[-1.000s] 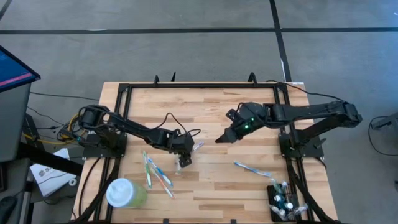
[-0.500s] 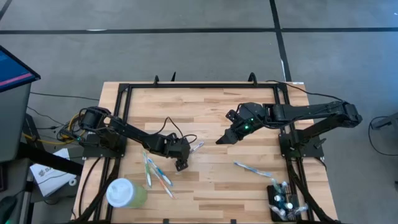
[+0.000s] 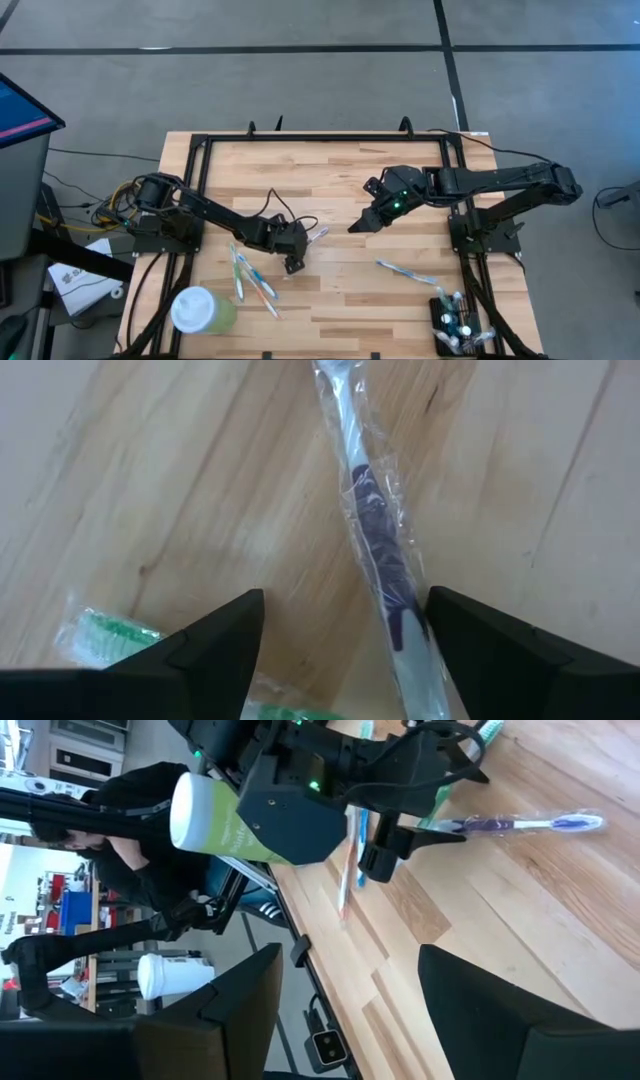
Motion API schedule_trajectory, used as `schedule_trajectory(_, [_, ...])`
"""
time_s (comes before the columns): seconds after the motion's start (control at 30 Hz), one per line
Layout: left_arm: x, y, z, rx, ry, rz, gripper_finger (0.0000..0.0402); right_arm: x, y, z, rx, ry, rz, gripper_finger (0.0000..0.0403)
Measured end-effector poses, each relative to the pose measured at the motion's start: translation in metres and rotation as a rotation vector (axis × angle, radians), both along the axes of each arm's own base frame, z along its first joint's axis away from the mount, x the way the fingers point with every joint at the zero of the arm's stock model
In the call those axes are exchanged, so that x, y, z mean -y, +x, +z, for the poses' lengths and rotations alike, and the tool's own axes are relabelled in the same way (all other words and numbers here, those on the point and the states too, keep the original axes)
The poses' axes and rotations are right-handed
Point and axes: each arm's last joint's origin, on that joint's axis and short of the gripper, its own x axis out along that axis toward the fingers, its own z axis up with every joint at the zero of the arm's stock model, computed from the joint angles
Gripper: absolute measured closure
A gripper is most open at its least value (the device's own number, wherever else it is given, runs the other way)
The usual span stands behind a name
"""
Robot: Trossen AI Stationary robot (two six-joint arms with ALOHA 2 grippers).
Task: Pick & Place toothbrushing station
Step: Put the purple toothbrush into the black organizer
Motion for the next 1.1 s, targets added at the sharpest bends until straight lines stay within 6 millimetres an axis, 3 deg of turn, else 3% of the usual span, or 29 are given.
schedule_trajectory(0.2, [-0.004,0.001,-0.001,-0.006,-0.022,0.005,0.0188,0.0,0.0,0.0,-0.004,0.007,0.009,0.0177])
schedule_trajectory(0.57, [-0.006,0.003,0.002,0.024,-0.04,0.013,0.0382,-0.001,-0.001,-0.001,-0.02,0.021,0.015,0.0177])
schedule_trajectory(0.87, [-0.006,0.006,0.03,0.168,-0.056,-0.015,0.0393,-0.001,-0.002,-0.002,-0.035,0.045,0.032,0.0177])
schedule_trajectory(1.1, [-0.005,0.01,0.037,0.241,-0.068,-0.014,0.0393,-0.001,-0.002,-0.002,-0.035,0.045,0.037,0.0177])
